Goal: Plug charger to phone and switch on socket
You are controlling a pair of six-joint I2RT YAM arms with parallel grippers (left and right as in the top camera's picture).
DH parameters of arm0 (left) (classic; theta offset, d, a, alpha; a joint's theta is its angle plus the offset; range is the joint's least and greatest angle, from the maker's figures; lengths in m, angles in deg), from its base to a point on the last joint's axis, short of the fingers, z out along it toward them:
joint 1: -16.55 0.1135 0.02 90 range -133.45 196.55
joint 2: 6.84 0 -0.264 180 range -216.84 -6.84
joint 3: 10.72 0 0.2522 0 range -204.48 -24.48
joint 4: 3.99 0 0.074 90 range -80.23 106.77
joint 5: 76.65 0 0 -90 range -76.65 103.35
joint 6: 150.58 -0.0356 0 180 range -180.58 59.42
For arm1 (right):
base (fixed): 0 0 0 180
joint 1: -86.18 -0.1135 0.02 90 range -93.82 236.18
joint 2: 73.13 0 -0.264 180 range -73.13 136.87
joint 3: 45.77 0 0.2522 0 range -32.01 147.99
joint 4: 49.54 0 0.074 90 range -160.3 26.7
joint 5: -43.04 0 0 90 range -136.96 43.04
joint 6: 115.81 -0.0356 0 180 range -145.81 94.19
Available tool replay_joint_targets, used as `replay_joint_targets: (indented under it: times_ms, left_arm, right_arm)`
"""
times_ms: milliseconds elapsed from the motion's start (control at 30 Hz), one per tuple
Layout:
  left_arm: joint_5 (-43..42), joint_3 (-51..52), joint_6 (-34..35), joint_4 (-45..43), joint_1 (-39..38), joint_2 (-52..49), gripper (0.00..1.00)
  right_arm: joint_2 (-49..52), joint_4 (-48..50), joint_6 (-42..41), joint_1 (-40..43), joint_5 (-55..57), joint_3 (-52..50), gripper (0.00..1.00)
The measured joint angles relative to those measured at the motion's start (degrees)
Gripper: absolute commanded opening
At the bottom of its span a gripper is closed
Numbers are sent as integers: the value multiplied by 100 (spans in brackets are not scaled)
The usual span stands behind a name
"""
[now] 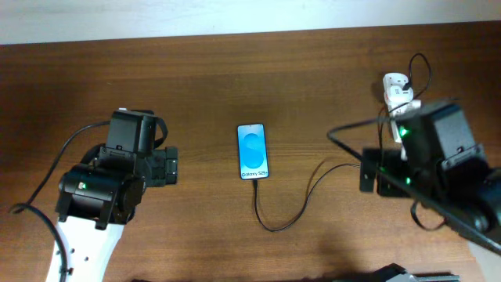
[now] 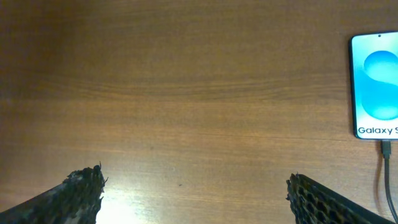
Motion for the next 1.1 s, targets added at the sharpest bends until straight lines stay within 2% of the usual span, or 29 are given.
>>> replay_joint_targets:
  times_ms: [133,300,400,500,600,667,733,833,1100]
  left_arm:
    - [0,0,-2,2,0,0,99]
    - [17,4,0,-13,2,2,99]
    - [17,11,0,0,0,2,99]
    - [20,15,-2,-4,0,0,99]
    - [17,17,-2,-2,0,2,99]
    - [17,20,0,2,0,0,99]
    - [17,20,-2,4,0,0,99]
    - [20,20,0,2,0,2,99]
    - [20,20,0,2,0,0,99]
  right_arm:
    - [-1132,732,-162,0,146,-1309,98]
    - [-3156,1515,-184,0,535,-2549,98]
    - [-4492,2129,-83,0,780,-3357,98]
    - [-5189,3058,245,7,876,-4103,98]
    - [-5646,4446,1071,332,667,-5136,99]
    - [-5995,5292,1622,866,273,-5998,98]
    - [-6242,5759,1851,1196,-33,-6561,98]
    - [-6406,6124,2026,1438,-400,-7086,98]
    - [-6441,7184,2111,1445,-612,-7899,98]
